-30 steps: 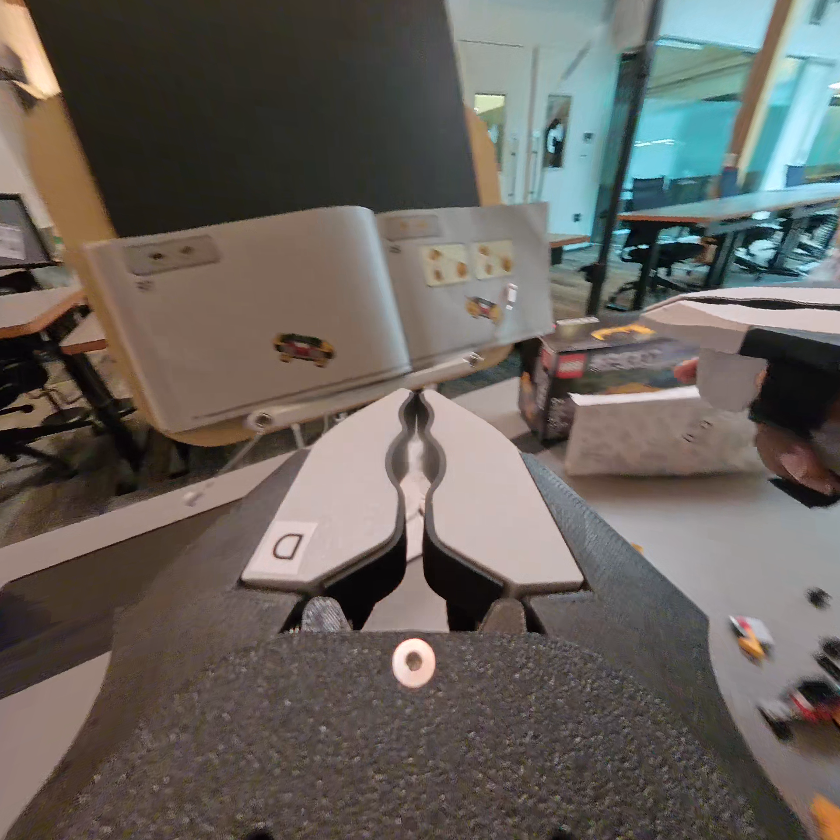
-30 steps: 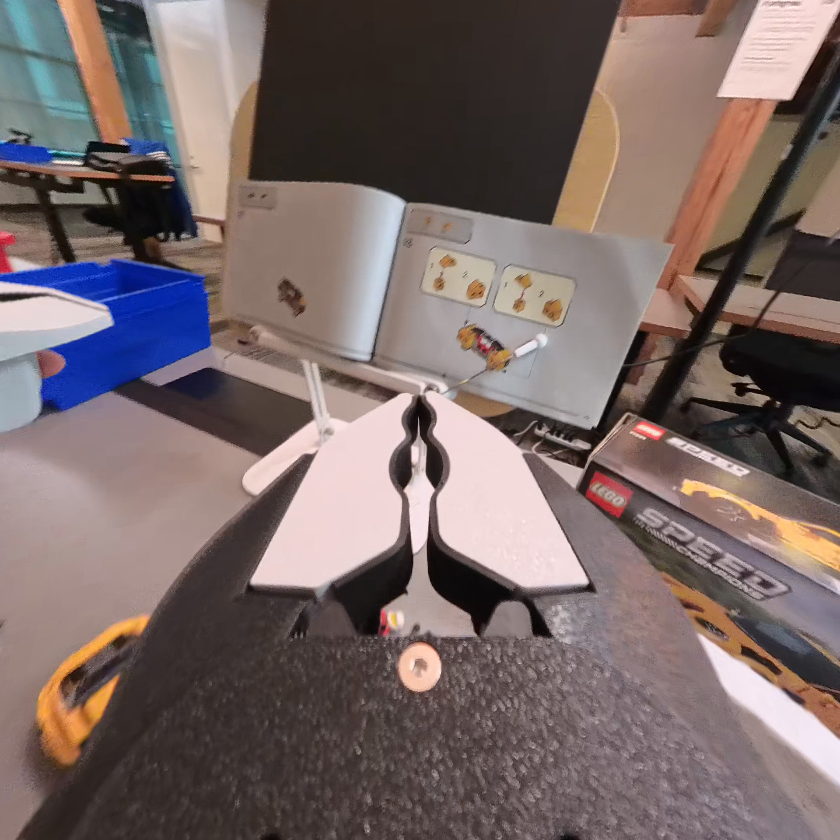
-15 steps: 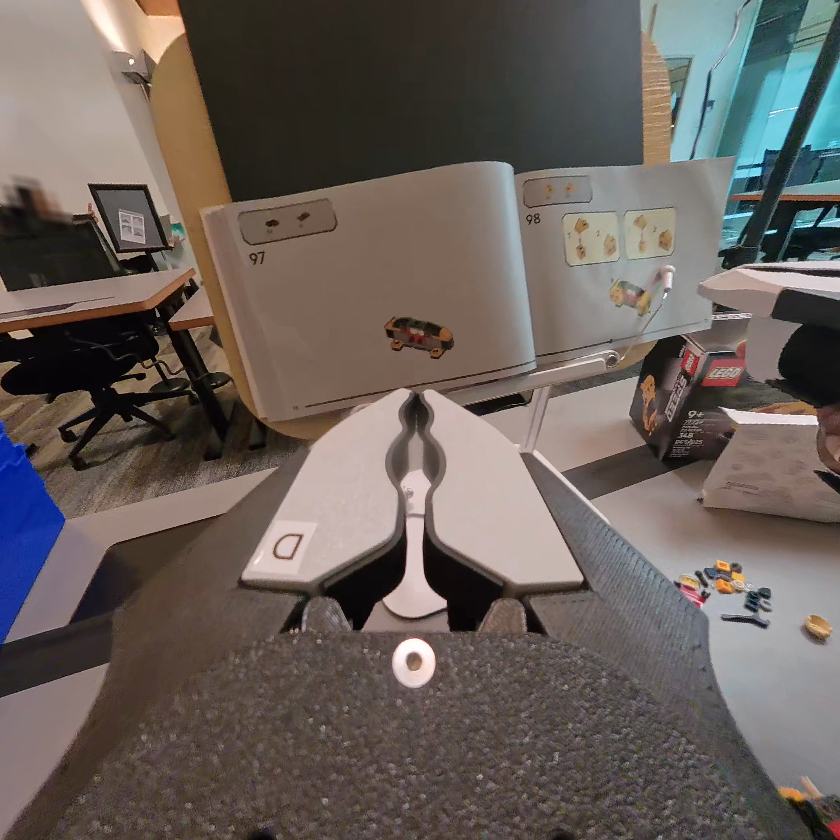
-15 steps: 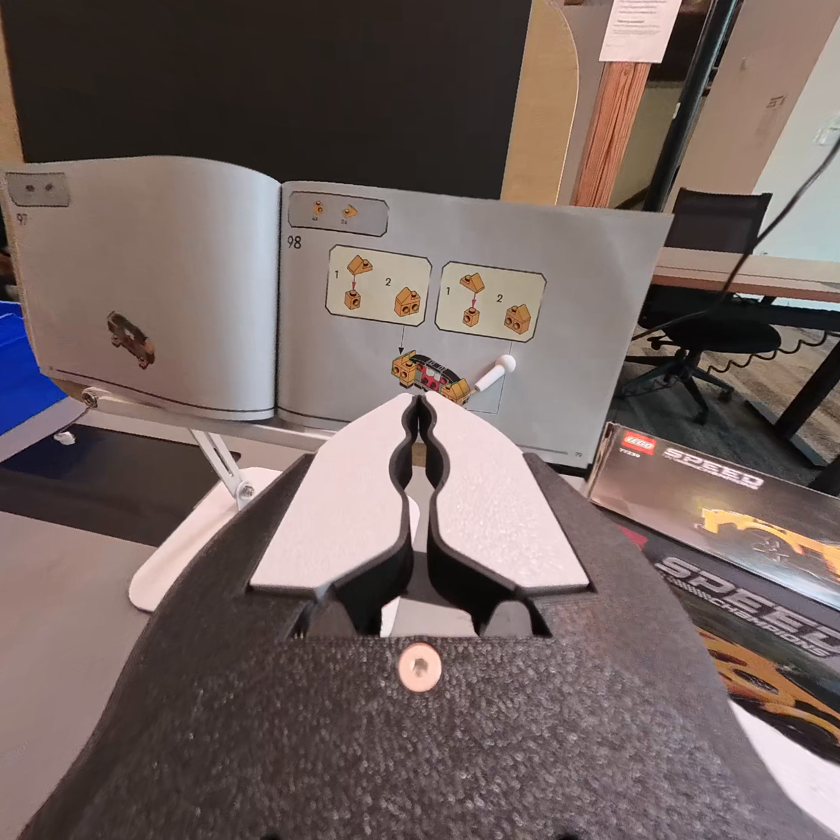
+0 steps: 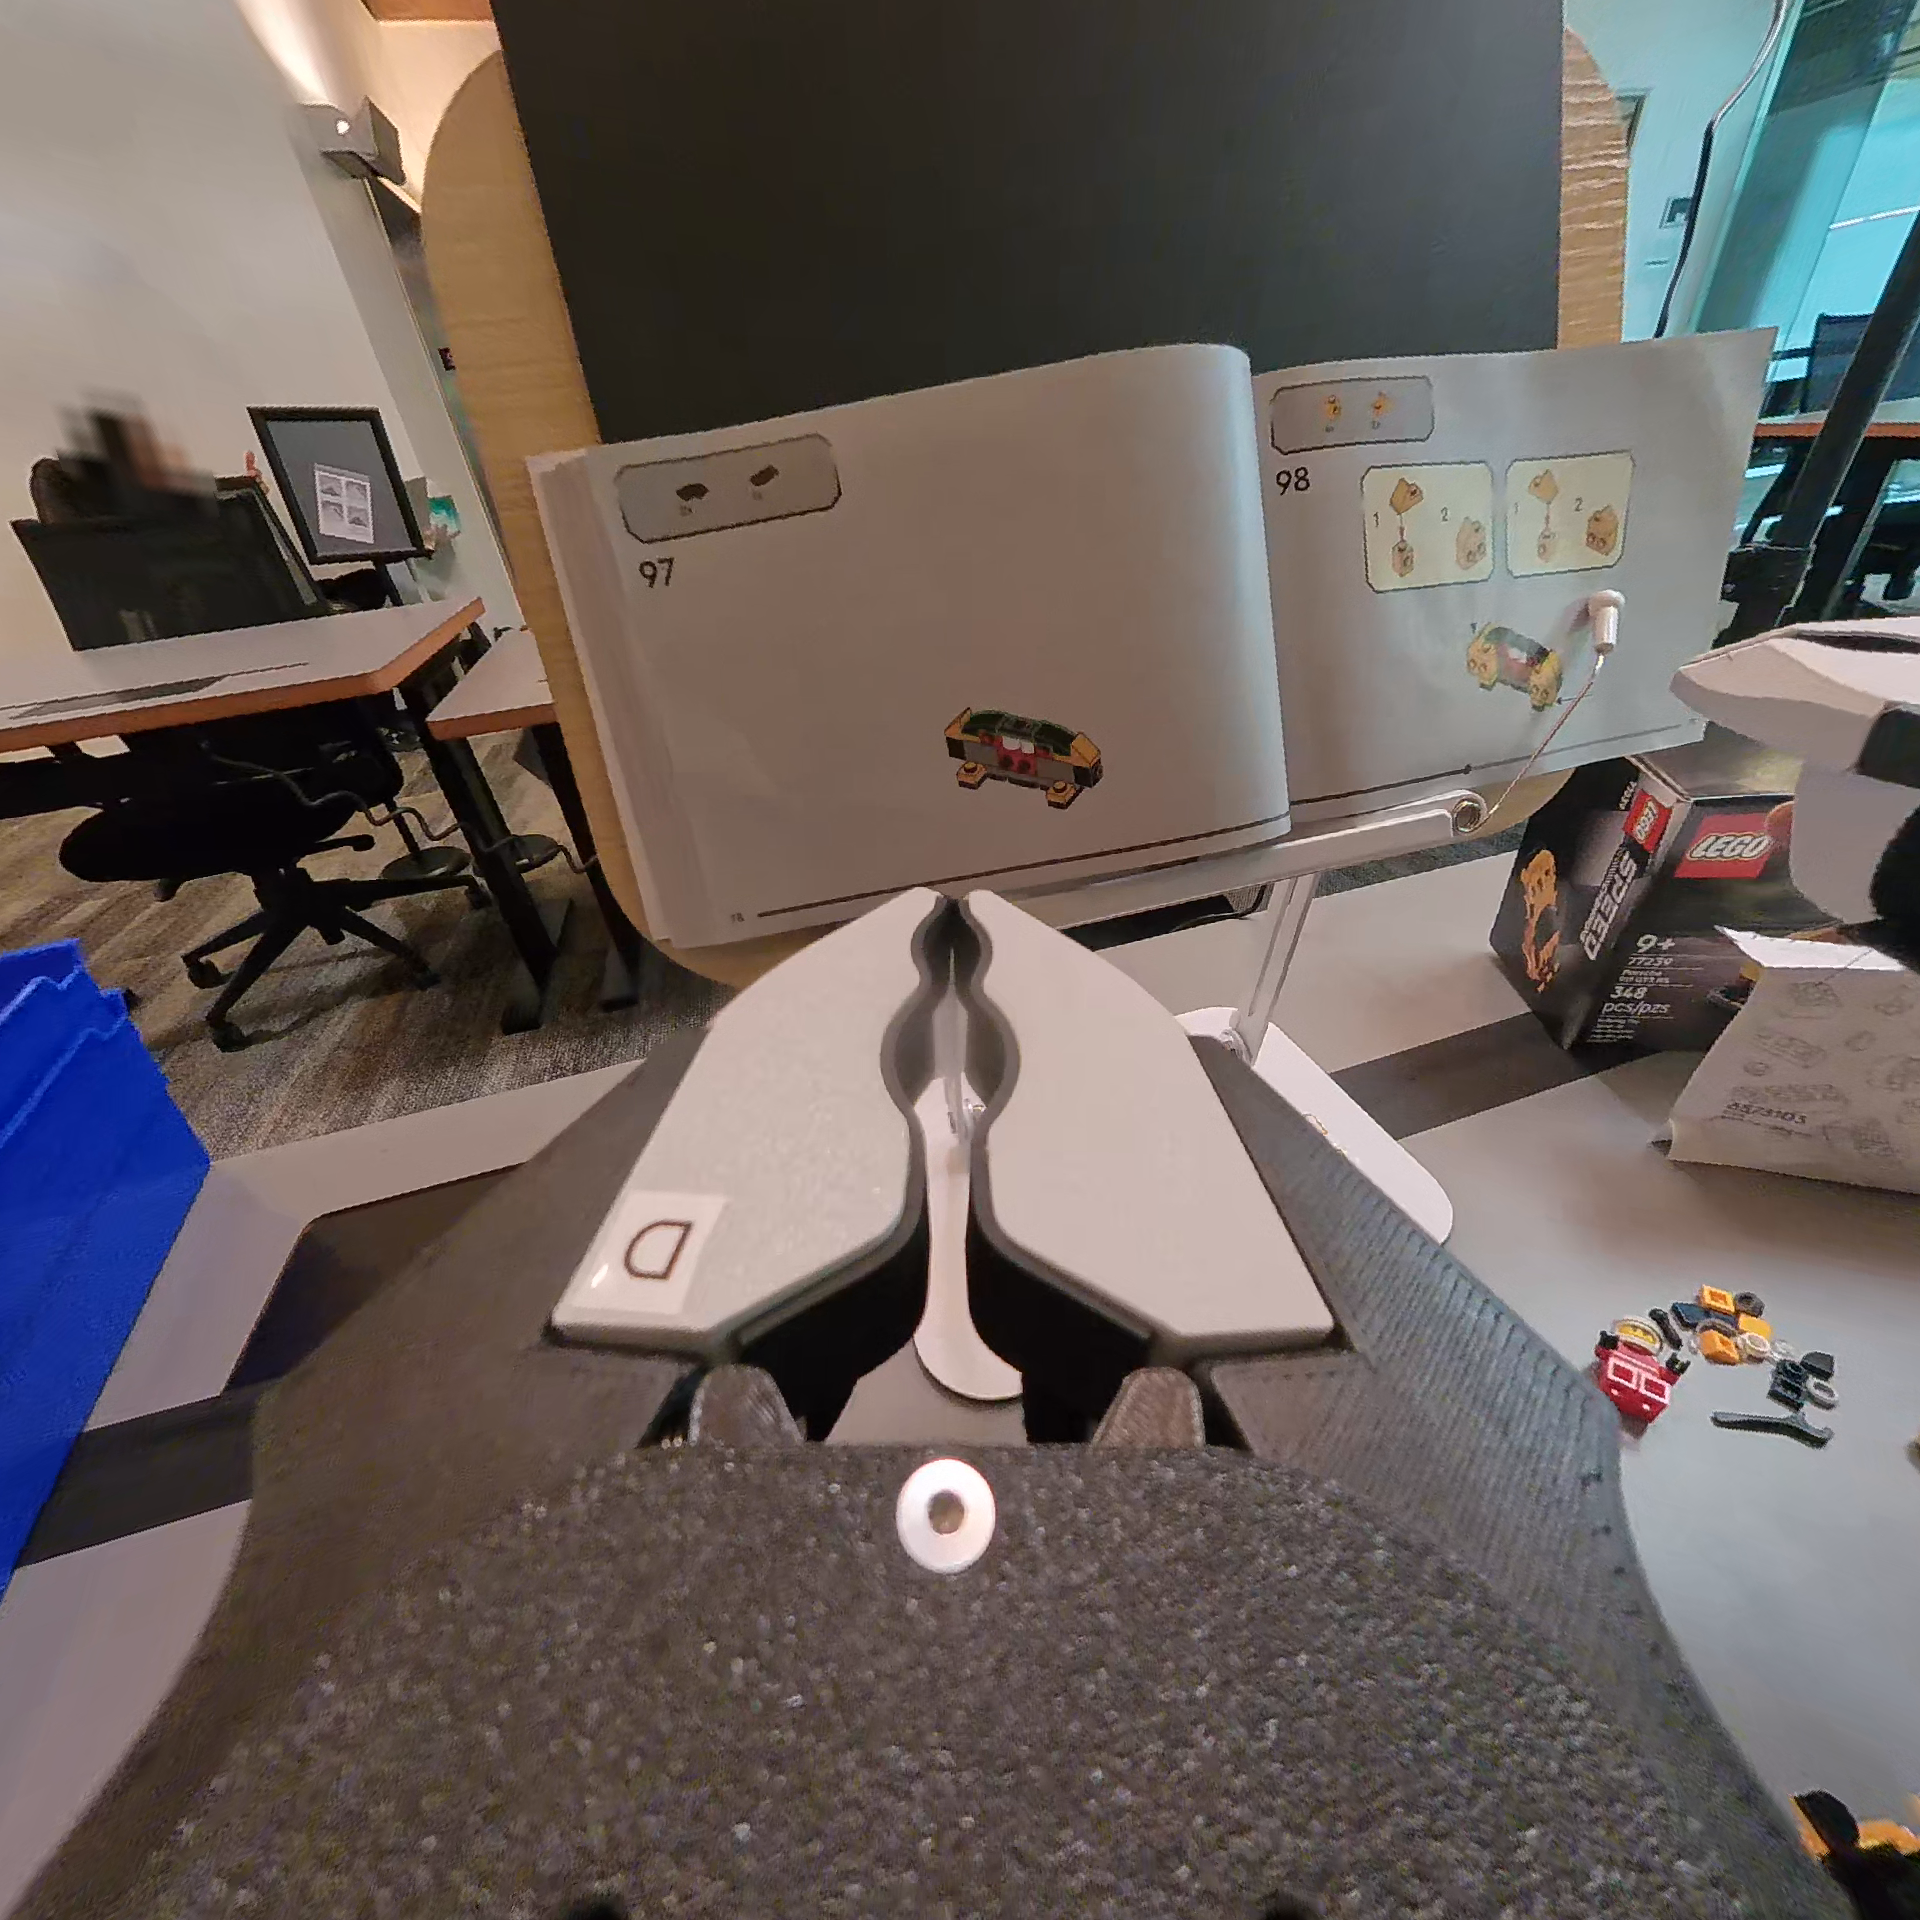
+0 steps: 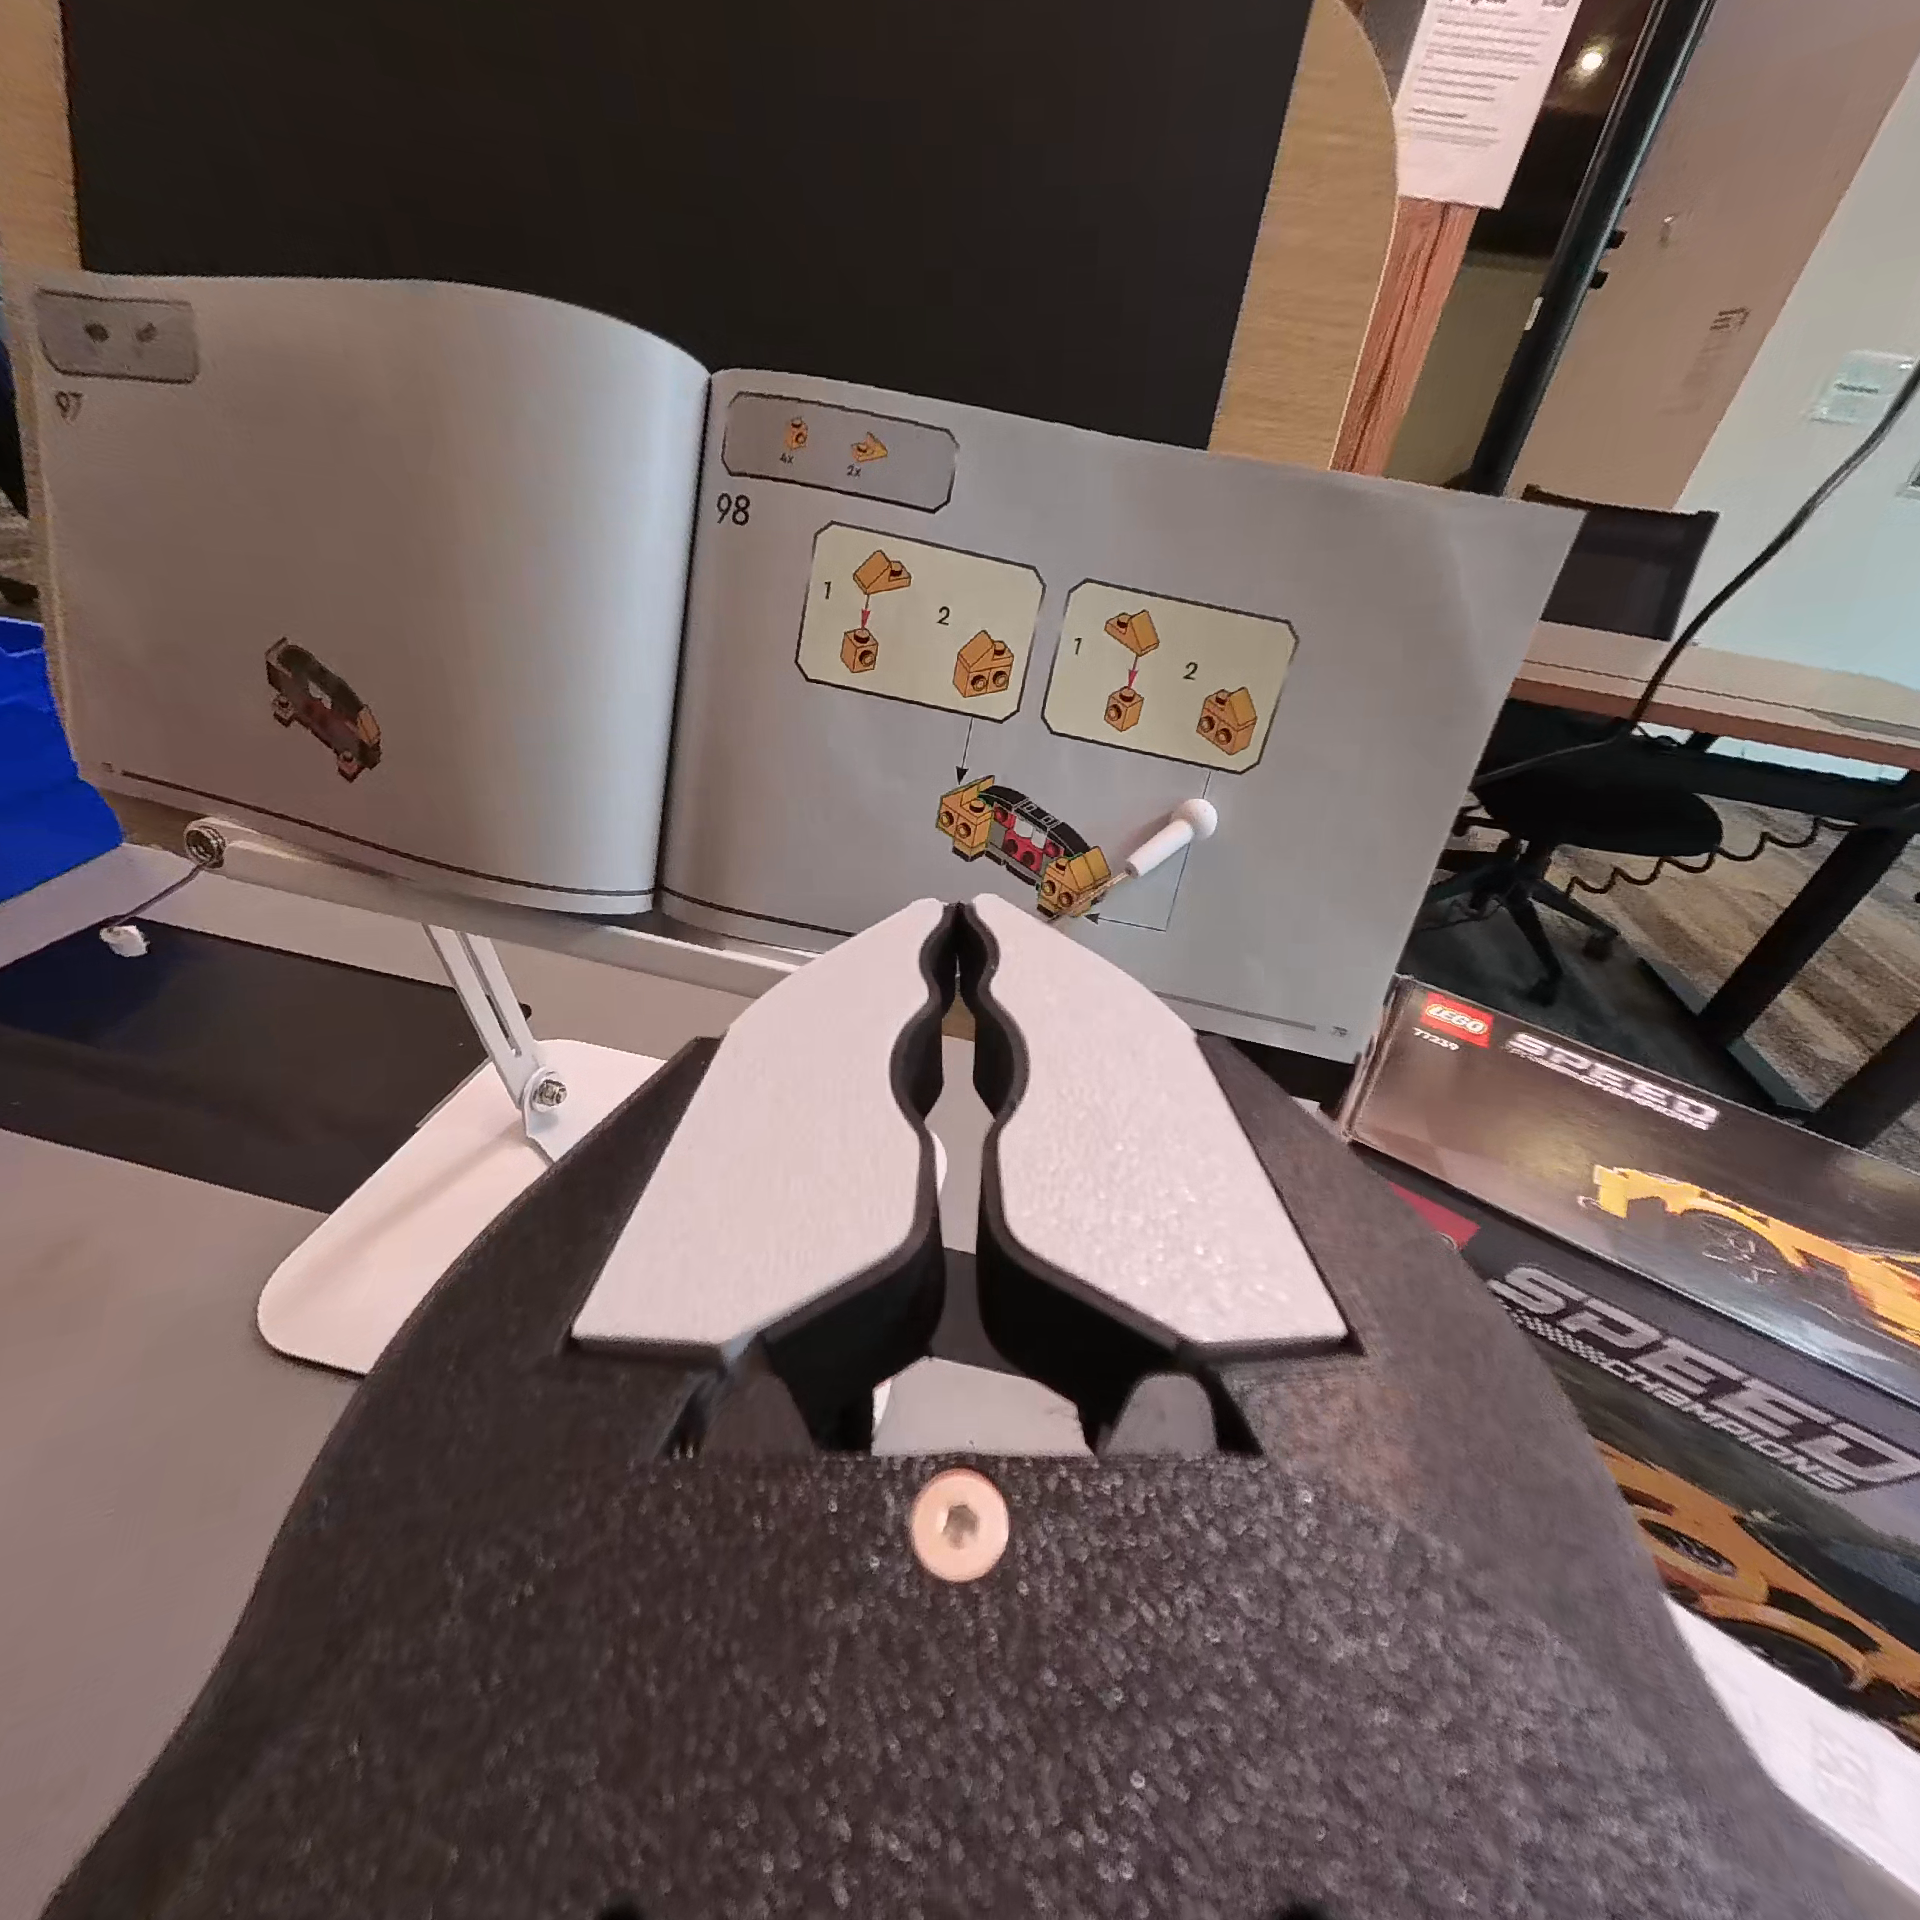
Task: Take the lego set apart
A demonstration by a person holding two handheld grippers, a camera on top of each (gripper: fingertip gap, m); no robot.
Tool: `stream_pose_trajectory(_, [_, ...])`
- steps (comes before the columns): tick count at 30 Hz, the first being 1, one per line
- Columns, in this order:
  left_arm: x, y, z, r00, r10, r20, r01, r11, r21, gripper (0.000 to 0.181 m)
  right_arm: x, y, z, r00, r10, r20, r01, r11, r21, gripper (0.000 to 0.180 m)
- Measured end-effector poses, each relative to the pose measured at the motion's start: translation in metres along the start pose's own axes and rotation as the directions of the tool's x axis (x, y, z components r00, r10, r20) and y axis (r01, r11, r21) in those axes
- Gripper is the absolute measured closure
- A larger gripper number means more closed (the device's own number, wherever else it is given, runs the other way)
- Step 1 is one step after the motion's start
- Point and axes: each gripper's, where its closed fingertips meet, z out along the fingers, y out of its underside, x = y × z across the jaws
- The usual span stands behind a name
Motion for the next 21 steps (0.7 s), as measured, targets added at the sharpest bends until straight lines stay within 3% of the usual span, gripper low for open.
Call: stream_pose_trajectory(21, [0.022, -0.002, -0.003, 0.997, 0.049, -0.051, -0.049, 0.999, 0.012, 0.181, 0.011, -0.002, -0.006, 1.0, 0.009, -0.015, -0.008, 1.0, 0.017, 0.18])
